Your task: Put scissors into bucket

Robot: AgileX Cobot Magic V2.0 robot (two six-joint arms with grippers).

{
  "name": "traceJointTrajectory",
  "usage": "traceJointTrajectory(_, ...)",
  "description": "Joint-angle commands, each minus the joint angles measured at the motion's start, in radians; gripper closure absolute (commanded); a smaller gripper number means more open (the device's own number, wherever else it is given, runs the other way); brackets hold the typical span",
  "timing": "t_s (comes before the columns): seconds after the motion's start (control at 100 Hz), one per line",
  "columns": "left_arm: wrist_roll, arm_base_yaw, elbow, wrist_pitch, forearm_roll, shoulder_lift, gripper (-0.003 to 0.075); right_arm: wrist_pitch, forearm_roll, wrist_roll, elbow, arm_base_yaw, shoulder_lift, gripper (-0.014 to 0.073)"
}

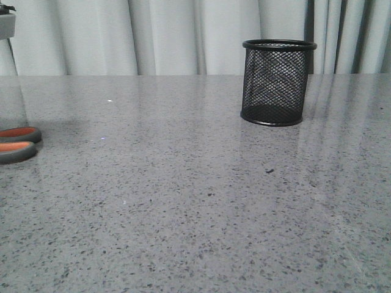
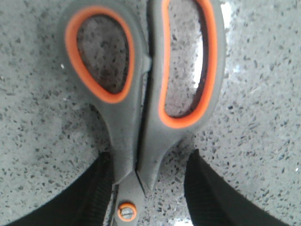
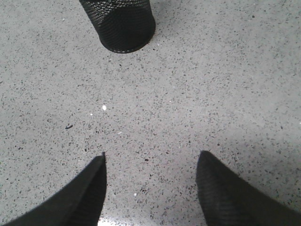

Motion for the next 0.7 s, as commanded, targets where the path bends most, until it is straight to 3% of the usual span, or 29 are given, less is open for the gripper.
traceJointTrajectory(0.0, 0.002, -0.007, -0.02, 0.0, -0.034, -0.03, 0.0404, -0.051, 0.007, -0.009, -0.034, 0.001, 0.006, 0.0214)
traceJointTrajectory(0.49, 0.002, -0.007, -0.02, -0.005, -0.058, 0.006, 0.0423, -0.054, 0.007, -0.009, -0.034, 0.001, 0.006, 0.0214)
traceJointTrajectory(0.61, 0.002, -0.007, -0.02, 0.013, -0.081, 0.006, 0.0553, -0.054, 0.007, -0.009, -0.034, 0.001, 0.006, 0.0214)
traceJointTrajectory(0.69, 0.0, -0.007, -0.02, 0.028, -0.135, 0.006, 0.0717, -0.054, 0.007, -0.009, -0.034, 0.001, 0.006, 0.0214)
